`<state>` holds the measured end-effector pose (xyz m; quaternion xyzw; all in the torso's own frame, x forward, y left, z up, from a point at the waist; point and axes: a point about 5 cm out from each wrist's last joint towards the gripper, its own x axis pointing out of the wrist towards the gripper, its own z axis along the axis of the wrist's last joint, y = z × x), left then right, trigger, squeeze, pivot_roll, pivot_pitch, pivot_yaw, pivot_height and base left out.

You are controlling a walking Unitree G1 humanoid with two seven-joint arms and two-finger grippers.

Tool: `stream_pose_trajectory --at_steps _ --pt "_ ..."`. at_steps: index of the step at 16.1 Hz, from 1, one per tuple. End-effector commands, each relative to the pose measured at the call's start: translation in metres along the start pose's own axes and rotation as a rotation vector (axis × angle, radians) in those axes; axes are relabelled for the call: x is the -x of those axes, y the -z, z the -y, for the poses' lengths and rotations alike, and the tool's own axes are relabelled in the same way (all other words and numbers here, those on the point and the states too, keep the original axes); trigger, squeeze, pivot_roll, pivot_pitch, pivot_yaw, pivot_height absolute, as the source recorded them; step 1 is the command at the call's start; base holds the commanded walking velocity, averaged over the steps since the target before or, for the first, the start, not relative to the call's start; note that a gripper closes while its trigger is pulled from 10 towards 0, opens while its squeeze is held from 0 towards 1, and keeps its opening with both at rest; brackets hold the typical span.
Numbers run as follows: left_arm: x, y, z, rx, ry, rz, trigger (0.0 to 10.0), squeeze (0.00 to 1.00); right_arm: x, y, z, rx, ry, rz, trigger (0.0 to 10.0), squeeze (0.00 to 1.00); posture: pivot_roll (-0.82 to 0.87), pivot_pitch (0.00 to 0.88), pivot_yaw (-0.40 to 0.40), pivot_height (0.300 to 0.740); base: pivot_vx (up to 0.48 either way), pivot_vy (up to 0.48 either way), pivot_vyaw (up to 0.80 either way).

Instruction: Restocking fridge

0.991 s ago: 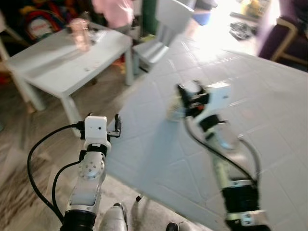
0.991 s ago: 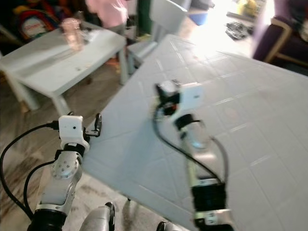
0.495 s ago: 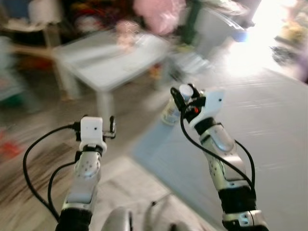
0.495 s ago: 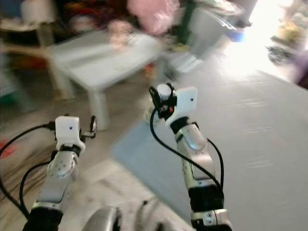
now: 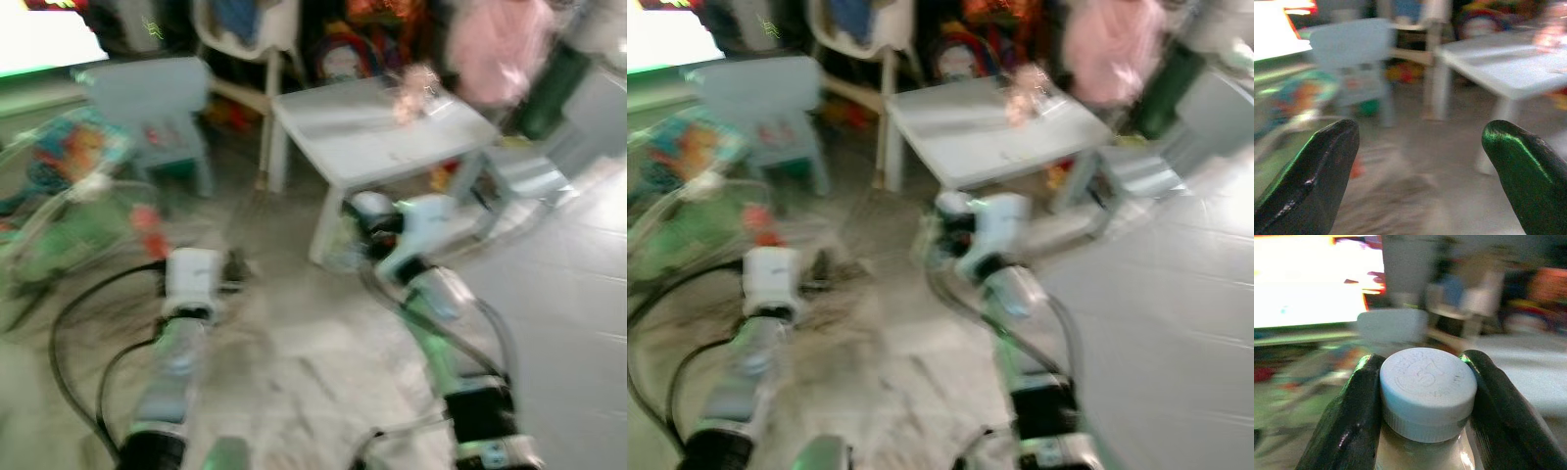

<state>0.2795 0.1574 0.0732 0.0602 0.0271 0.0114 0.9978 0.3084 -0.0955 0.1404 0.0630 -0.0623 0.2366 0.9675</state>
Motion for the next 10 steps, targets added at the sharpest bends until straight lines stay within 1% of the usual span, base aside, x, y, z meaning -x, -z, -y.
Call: stream_pose_trajectory --at_steps 1,3,5,7,8,9,10 --pt "0.001 0.0 0.013 0.014 0.032 0.004 10.0 0.0 0.003 -0.006 0.011 0.029 0.024 0.028 10.0 0.0 0.14 0.009 -0.074 0.74 0.0 0.48 0.8" --pt "0.006 0.003 0.011 0.035 0.026 0.006 10.0 0.0 0.006 0.002 0.01 -0.001 0.034 0.018 10.0 0.0 0.14 0.0 -0.083 0.74 0.0 0.48 0.8" --pt "0.012 0.01 0.009 0.037 0.018 0.004 10.0 0.0 0.012 0.016 0.012 -0.034 0.066 -0.006 10.0 0.0 0.16 0.0 -0.092 0.74 0.0 0.0 0.8" --pt "0.019 0.02 0.003 0.017 0.007 -0.016 10.0 0.0 0.014 0.026 0.011 -0.033 0.078 -0.024 10.0 0.0 0.18 0.0 -0.094 0.74 0.0 0.0 0.8" --pt "0.02 0.022 0.0 0.009 0.002 -0.019 10.0 0.0 0.015 0.026 0.011 -0.028 0.078 -0.024 10.0 0.0 0.19 0.0 -0.094 0.74 0.0 0.0 0.8" --pt "0.026 0.027 -0.009 -0.026 -0.022 -0.023 10.0 0.0 0.017 0.026 0.015 -0.002 0.103 -0.014 10.0 0.0 0.2 0.0 -0.088 0.74 0.0 0.0 0.8" --pt "0.029 0.029 -0.014 -0.04 -0.039 -0.028 10.0 0.0 0.019 0.026 0.018 0.019 0.123 -0.012 10.0 0.0 0.21 0.0 -0.08 0.74 0.0 0.0 0.8"
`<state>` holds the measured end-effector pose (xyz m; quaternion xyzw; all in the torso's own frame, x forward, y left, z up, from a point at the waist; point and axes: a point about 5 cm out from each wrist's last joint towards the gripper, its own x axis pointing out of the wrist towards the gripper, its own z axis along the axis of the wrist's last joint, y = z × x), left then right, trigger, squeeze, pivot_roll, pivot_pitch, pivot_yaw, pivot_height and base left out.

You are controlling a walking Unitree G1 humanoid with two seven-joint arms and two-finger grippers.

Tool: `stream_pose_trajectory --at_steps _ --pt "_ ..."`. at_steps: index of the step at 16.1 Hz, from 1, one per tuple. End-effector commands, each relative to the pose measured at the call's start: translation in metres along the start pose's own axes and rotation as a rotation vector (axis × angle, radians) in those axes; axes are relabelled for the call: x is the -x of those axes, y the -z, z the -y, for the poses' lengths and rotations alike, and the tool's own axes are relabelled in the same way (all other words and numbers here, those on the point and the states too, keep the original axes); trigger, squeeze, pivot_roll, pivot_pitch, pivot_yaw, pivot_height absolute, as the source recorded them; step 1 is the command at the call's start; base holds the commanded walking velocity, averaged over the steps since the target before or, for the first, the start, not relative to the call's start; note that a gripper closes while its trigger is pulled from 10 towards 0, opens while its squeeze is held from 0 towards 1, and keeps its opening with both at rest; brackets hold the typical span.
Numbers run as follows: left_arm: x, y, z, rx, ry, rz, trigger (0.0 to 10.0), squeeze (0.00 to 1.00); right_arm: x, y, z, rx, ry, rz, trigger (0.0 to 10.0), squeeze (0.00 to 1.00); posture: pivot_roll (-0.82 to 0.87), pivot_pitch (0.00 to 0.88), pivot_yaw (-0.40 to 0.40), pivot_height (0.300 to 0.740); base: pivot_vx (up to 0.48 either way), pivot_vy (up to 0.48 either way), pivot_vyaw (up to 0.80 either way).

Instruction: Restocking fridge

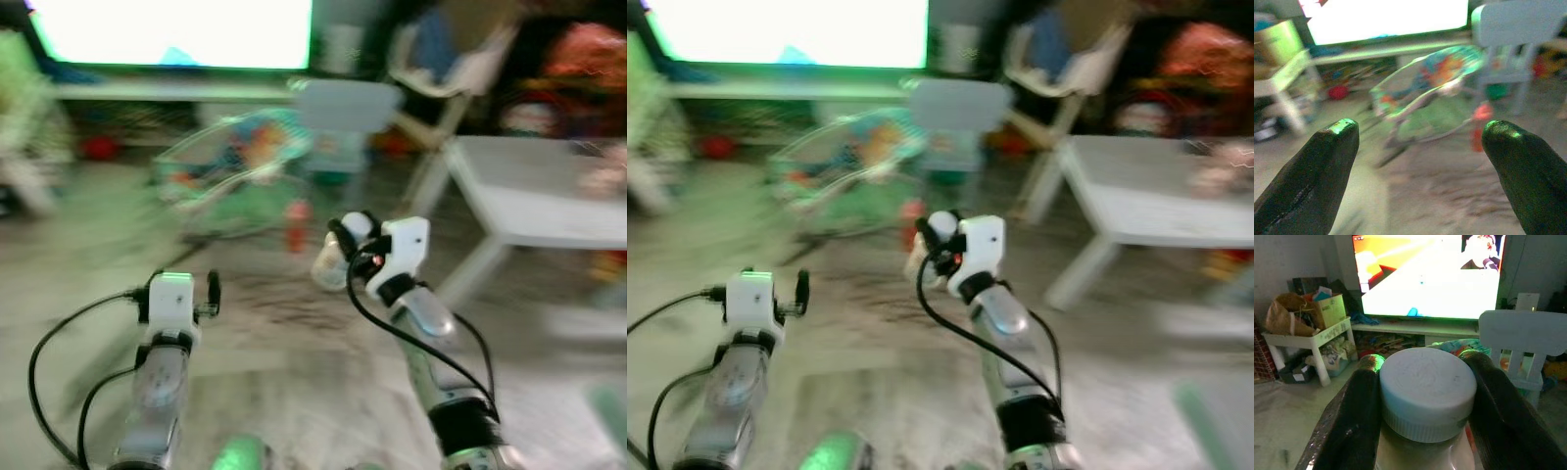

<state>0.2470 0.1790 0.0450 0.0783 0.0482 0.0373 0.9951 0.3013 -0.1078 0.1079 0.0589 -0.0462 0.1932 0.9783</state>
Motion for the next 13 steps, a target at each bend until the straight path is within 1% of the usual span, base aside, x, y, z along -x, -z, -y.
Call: stream_pose_trajectory --at_steps 1,3,4,5,6,7,8,9,10,11,12,13 --pt "0.005 -0.001 -0.003 -0.02 -0.001 0.018 10.0 0.0 0.008 0.0 0.017 0.024 0.094 0.021 10.0 0.0 0.21 0.0 -0.064 0.74 0.0 0.0 0.8" --pt "0.008 -0.001 -0.006 -0.042 0.03 0.026 10.0 0.0 0.017 0.004 0.026 0.057 0.156 0.021 10.0 0.0 0.21 0.0 -0.039 0.74 0.0 0.0 0.8" --pt "0.007 -0.001 -0.008 -0.075 0.045 0.032 10.0 0.0 0.024 0.007 0.034 0.078 0.217 0.018 10.0 0.0 0.22 0.0 -0.022 0.74 0.0 0.0 0.8" --pt "0.005 -0.001 -0.01 -0.081 0.054 0.024 10.0 0.0 0.029 0.009 0.039 0.086 0.262 0.016 10.0 0.0 0.21 0.0 -0.002 0.74 0.0 0.0 0.8" --pt "0.002 0.003 -0.011 -0.119 0.062 0.004 10.0 0.0 0.037 0.013 0.045 0.096 0.327 0.012 10.0 0.0 0.2 0.0 0.025 0.74 0.0 0.0 0.8" --pt "0.001 0.005 -0.01 -0.147 0.067 -0.007 10.0 0.0 0.042 0.016 0.047 0.111 0.354 0.003 10.0 0.0 0.2 0.0 0.04 0.74 0.0 0.0 0.8" --pt "-0.001 0.009 -0.005 -0.164 0.077 -0.039 10.0 0.0 0.049 0.022 0.05 0.114 0.398 -0.015 10.0 0.0 0.18 0.0 0.062 0.74 0.0 0.0 0.8" --pt "-0.003 0.008 -0.002 -0.123 0.103 -0.049 10.0 0.0 0.052 0.025 0.05 0.103 0.415 -0.023 10.0 0.0 0.16 0.0 0.069 0.74 0.0 0.0 0.8" --pt "-0.005 0.004 0.005 -0.105 0.155 -0.037 10.0 0.0 0.055 0.026 0.048 0.123 0.413 -0.028 10.0 0.0 0.13 0.0 0.068 0.74 0.0 0.0 0.8" --pt "-0.01 0.001 0.016 -0.089 0.198 -0.024 10.0 0.0 0.055 0.026 0.047 0.129 0.412 -0.026 10.0 0.0 0.1 0.0 0.065 0.74 0.0 0.0 0.8" --pt "-0.013 0.0 0.019 -0.087 0.21 -0.02 10.0 0.0 0.053 0.026 0.046 0.139 0.407 -0.028 10.0 0.0 0.09 0.0 0.06 0.74 0.0 0.0 0.8" --pt "-0.02 -0.004 0.023 -0.073 0.208 -0.007 10.0 0.0 0.048 0.025 0.044 0.151 0.394 -0.021 10.0 0.0 0.09 0.0 0.059 0.74 0.0 0.0 0.8"
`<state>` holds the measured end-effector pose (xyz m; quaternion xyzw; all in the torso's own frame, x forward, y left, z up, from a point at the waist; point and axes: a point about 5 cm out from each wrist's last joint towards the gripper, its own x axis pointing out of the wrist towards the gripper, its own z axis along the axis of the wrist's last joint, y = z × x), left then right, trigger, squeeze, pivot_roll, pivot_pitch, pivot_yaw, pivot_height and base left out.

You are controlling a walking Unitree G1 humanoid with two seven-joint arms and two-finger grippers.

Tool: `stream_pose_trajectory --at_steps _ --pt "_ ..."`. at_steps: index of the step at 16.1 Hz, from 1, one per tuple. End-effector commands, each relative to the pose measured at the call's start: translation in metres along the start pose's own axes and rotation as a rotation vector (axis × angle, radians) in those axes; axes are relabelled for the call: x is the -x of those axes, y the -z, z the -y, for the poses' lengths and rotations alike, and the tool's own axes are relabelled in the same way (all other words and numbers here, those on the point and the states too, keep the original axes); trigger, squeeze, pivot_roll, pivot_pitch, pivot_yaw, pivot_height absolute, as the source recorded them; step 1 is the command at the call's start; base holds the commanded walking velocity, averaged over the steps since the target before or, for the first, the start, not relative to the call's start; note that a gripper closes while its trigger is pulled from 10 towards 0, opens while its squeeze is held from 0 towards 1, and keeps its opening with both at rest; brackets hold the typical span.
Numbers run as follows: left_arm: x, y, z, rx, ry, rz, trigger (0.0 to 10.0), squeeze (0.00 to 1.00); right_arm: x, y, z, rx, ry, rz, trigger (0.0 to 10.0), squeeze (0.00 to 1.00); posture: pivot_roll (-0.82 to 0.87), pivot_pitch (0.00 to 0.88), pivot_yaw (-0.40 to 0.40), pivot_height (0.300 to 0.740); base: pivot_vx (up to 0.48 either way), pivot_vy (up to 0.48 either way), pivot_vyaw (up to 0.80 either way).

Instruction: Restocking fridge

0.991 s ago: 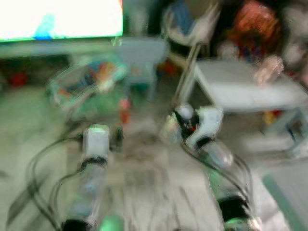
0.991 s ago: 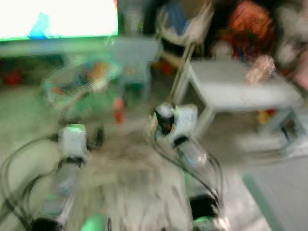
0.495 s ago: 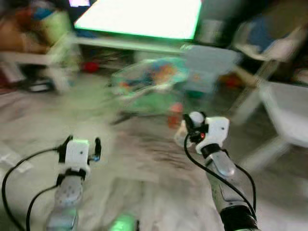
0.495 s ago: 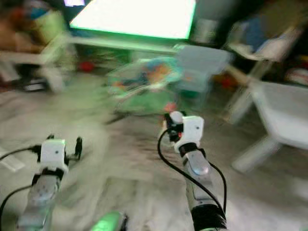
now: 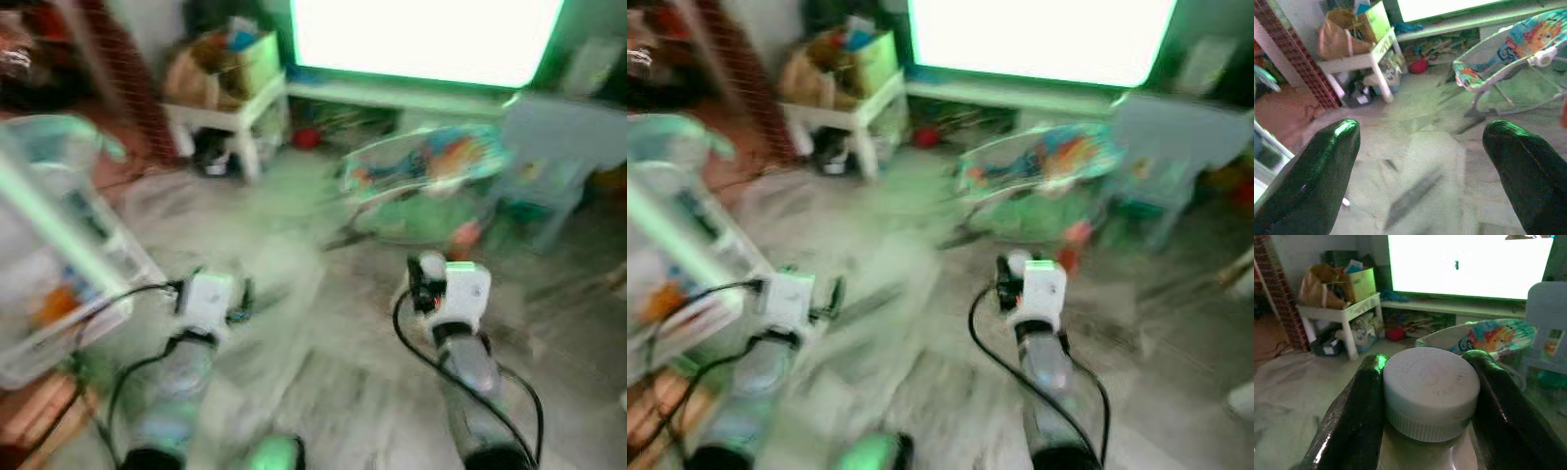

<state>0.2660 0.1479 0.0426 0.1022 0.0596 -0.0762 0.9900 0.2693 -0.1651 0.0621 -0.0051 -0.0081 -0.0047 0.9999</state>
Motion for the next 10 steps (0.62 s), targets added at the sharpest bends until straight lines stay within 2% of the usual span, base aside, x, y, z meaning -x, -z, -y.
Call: stream_pose_trajectory --at_steps 1,3,6,8,10 --pt "-0.003 -0.002 -0.01 -0.006 -0.026 0.005 10.0 0.0 -0.008 -0.013 -0.003 0.008 -0.004 0.064 10.0 0.0 0.09 0.0 0.051 0.74 0.0 0.0 0.8" --pt "-0.009 -0.013 -0.011 -0.001 -0.057 0.038 10.0 0.0 -0.016 -0.02 -0.007 0.037 -0.035 0.093 10.0 0.0 0.11 0.005 0.014 0.74 0.0 0.0 0.8" --pt "0.0 -0.006 -0.027 0.056 -0.153 0.01 10.0 0.0 -0.024 -0.028 -0.008 0.045 -0.073 0.108 10.0 0.0 0.14 0.022 -0.033 0.74 0.0 0.0 0.8" --pt "0.013 0.002 -0.037 0.085 -0.222 -0.017 10.0 0.0 -0.026 -0.03 -0.008 0.048 -0.092 0.11 10.0 0.0 0.15 0.025 -0.054 0.74 0.0 0.0 0.0" --pt "0.029 0.008 -0.034 0.123 -0.232 -0.044 10.0 0.0 -0.021 -0.029 -0.002 0.034 -0.095 0.109 10.0 0.0 0.17 0.015 -0.062 0.74 0.0 0.0 0.0"
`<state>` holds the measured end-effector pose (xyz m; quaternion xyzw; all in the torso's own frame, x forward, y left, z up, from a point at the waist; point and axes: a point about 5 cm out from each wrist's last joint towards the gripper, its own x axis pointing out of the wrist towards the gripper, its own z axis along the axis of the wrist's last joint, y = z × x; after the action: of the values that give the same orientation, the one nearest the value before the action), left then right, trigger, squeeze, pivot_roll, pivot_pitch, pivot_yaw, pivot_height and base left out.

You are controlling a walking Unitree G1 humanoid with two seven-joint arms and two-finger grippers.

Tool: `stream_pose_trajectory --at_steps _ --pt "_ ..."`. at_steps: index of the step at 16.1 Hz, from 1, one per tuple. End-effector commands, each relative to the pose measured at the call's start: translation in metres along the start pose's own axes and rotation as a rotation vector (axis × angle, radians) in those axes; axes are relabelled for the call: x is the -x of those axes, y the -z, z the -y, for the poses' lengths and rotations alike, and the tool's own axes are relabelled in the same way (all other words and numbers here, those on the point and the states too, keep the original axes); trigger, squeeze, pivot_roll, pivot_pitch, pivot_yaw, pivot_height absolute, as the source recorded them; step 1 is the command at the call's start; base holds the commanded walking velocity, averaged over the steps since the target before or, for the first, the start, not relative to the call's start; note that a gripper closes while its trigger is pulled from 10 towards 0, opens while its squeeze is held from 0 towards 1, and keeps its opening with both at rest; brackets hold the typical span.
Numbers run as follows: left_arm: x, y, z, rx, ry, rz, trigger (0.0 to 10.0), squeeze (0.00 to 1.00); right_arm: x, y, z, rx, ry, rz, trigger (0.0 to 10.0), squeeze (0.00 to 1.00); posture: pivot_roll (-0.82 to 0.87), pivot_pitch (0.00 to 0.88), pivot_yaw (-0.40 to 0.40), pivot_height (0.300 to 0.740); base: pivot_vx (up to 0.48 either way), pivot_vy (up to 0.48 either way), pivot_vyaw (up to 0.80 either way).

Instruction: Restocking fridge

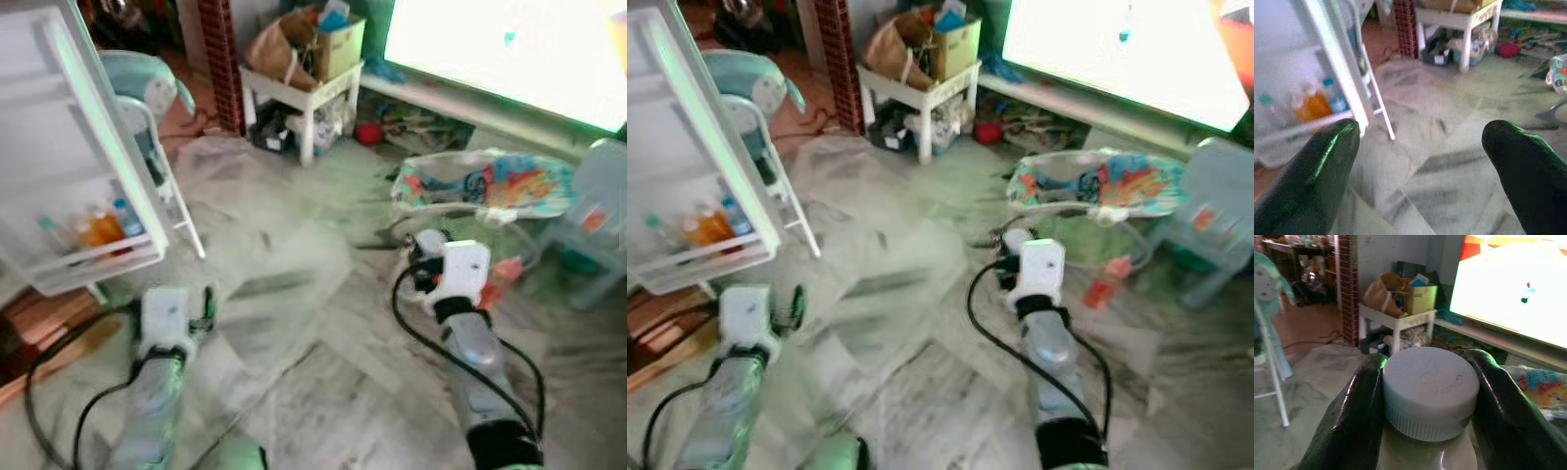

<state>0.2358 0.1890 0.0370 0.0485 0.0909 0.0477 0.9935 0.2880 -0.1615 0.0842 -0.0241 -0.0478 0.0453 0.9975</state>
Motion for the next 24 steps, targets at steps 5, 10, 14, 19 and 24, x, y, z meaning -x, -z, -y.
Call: stream_pose_trajectory --at_steps 5,10,14,19,24 --pt "0.026 0.004 0.006 -0.004 0.062 0.001 10.0 0.0 0.04 0.007 0.019 -0.025 0.026 -0.038 10.0 0.0 0.16 0.036 -0.07 0.74 0.0 0.0 0.0" --pt "0.013 -0.005 0.007 -0.042 0.131 0.003 10.0 0.0 0.035 0.004 0.013 -0.057 0.072 -0.026 10.0 0.0 0.13 0.029 -0.01 0.74 0.0 0.0 0.0" --pt "0.002 -0.014 0.02 -0.079 0.228 0.019 10.0 0.0 0.033 0.003 0.011 -0.057 0.1 -0.018 10.0 0.0 0.1 0.027 0.001 0.74 0.0 0.0 0.0" --pt "-0.009 -0.019 0.015 -0.062 0.213 0.013 10.0 0.0 0.036 0.001 0.012 -0.05 0.124 -0.022 10.0 0.0 0.08 0.084 0.002 0.74 0.0 0.0 0.0" --pt "-0.01 -0.016 0.016 -0.057 0.25 -0.008 10.0 0.0 0.044 -0.003 0.025 -0.021 0.195 -0.01 10.0 0.0 0.01 0.085 0.055 0.74 0.0 0.0 0.0"
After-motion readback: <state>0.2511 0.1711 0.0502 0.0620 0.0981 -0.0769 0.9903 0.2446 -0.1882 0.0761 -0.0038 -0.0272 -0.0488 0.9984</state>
